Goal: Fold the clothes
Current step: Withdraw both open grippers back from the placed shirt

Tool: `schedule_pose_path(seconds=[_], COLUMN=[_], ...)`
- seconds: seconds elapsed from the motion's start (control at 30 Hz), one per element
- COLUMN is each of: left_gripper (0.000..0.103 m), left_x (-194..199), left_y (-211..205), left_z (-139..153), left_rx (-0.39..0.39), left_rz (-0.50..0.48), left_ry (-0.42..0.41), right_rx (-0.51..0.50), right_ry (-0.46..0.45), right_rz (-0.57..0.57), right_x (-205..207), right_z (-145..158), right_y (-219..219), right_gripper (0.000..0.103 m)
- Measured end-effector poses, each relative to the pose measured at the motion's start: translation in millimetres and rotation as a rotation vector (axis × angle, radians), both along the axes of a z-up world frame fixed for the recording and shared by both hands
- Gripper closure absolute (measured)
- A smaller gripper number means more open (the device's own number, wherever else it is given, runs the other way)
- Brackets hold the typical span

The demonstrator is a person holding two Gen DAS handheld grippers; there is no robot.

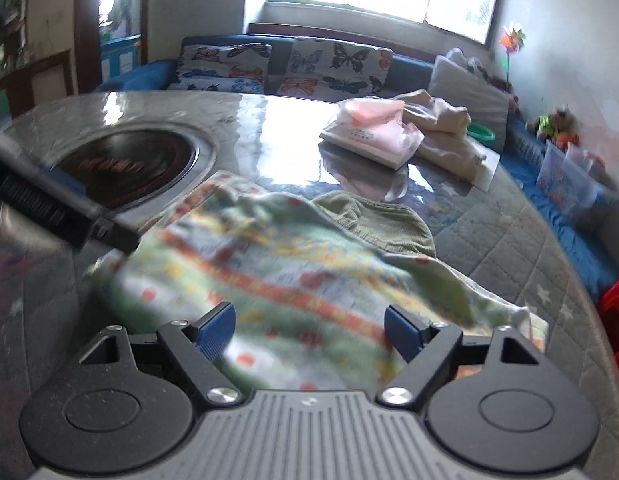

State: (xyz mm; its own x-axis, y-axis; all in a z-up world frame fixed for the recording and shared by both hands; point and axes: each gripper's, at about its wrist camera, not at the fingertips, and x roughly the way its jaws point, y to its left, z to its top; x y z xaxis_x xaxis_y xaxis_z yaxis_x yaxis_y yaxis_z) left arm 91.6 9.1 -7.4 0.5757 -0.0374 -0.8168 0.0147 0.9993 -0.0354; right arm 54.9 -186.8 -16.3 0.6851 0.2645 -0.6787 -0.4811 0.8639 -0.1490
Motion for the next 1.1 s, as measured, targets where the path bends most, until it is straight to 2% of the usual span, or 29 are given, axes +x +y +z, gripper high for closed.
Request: schedule_pose_path(seconds=[0.2, 0.33, 0.43, 0.57, 0.83, 1.1], left_gripper=[0.005, 0.004, 0.004, 0.004, 0.004, 0.004], left_x=[-4, -8, -10, -10, -8, -5], left_y=[-4, -9, -10, -12, -28, -22], left_z=[0, -3, -6, 1, -11, -10], left_rx=[-0.002, 0.003, 0.006, -0.009, 0.028, 0.018], left_rz=[-0.007, -0.025, -0.027, -0.023, -0.066, -0.053], left_ry=[-0.004, -0.004, 0.007, -0.012, 0.003, 0.006], right_rx=[0.012, 0.035, 0.098, 0.104, 0.152, 0.175], right_ry=[-0.024, 0.008, -0.005, -0.004, 0.077, 0.052], right_rz=[0.012, -0.004, -0.001, -0.014, -0.11, -0.178], right_x=[-20, -23, -30, -33, -24, -11], right_z=[4, -3, 4, 6, -3, 8], right_y=[-1, -3, -9, -15, -47, -76], right_gripper=[0.018, 0.018, 0.018, 0.018, 0.018, 0.018])
